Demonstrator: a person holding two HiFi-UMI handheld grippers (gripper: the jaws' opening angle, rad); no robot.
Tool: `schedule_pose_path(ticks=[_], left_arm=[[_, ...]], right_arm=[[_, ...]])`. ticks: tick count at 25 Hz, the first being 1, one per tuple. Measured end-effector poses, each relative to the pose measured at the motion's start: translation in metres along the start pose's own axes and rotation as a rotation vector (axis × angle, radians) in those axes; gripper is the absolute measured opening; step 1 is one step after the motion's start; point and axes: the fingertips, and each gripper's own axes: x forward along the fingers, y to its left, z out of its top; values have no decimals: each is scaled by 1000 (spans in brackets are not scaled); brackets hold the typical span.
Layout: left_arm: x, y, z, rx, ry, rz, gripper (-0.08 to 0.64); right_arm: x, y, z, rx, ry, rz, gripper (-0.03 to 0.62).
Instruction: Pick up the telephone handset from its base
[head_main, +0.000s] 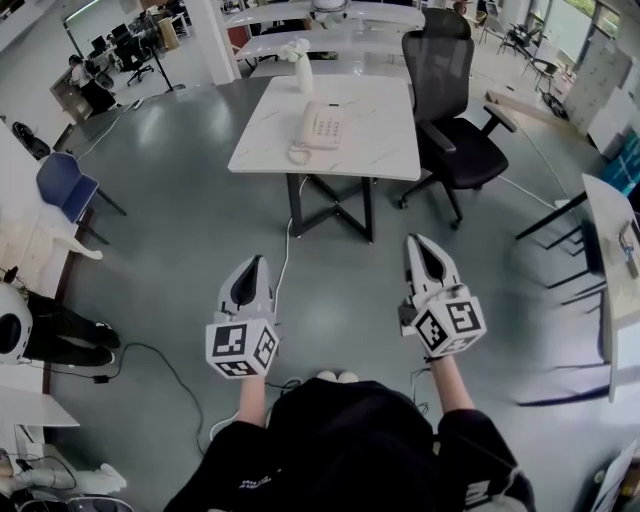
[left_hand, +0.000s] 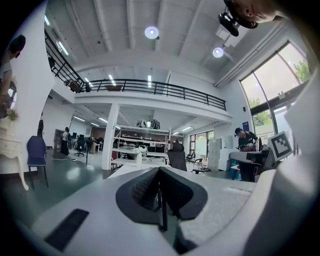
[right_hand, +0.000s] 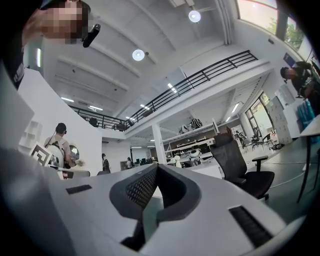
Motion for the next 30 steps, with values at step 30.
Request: schedule_pose_path(ticks=[30], left_arm=[[188, 70, -13, -43, 48, 13, -2]], right_arm=[[187, -84, -36, 34, 53, -43, -9]])
